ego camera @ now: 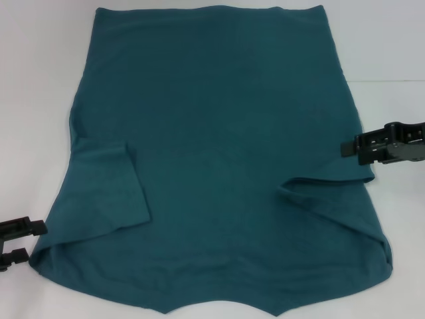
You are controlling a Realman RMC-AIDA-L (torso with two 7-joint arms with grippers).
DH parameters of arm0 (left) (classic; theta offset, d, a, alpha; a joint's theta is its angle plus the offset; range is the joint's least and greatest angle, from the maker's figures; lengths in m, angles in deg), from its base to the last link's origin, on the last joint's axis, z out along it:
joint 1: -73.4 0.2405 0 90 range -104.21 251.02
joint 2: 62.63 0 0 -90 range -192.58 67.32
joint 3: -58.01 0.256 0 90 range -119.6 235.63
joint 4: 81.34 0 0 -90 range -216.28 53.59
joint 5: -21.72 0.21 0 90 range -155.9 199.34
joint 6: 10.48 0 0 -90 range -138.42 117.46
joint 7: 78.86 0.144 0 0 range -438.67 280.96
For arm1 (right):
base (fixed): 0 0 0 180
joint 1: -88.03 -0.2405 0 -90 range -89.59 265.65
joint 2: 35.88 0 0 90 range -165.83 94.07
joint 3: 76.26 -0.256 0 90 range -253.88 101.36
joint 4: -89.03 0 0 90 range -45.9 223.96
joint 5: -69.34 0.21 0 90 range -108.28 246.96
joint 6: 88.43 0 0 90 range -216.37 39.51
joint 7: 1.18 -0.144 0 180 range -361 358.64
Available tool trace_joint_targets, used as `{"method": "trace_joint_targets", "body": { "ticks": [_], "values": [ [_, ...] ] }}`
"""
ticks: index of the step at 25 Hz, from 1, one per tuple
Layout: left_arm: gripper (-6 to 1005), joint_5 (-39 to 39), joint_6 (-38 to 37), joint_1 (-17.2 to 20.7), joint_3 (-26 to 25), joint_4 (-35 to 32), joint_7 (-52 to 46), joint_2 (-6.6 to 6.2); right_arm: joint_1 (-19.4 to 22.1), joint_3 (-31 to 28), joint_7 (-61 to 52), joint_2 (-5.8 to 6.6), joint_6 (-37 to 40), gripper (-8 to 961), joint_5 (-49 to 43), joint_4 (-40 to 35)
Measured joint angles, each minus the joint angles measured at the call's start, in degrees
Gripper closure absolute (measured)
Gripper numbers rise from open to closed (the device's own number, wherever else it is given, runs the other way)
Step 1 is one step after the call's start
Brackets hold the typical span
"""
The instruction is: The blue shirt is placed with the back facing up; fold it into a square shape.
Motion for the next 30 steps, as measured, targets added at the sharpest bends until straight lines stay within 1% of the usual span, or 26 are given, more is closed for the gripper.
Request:
{"method": "trace_joint_targets", "body": {
  "ticks": [16,22,27,30],
  "values": [
    [201,2.08,1.44,-0.45,0.08,1.17,-0.12,0.08,0.22,-1.93,0.0,0.37,0.31,327,0.0,0.04],
    [201,2.36,1.59,-1.85,0.08,4.03,0.29,-0.11,0.34,-2.24,0.0,0.46,0.37,328,0.0,0.04],
    [202,2.31,1.49,-3.13,0.1,5.21,0.57,-0.02,0.69,-2.57,0.0,0.57,0.39,328,0.0,0.04],
    [202,2.39,1.82,-4.55,0.22,6.93,1.17,-0.05,0.87,-2.77,0.02,0.66,0.39,327,0.0,0.04]
  ]
}}
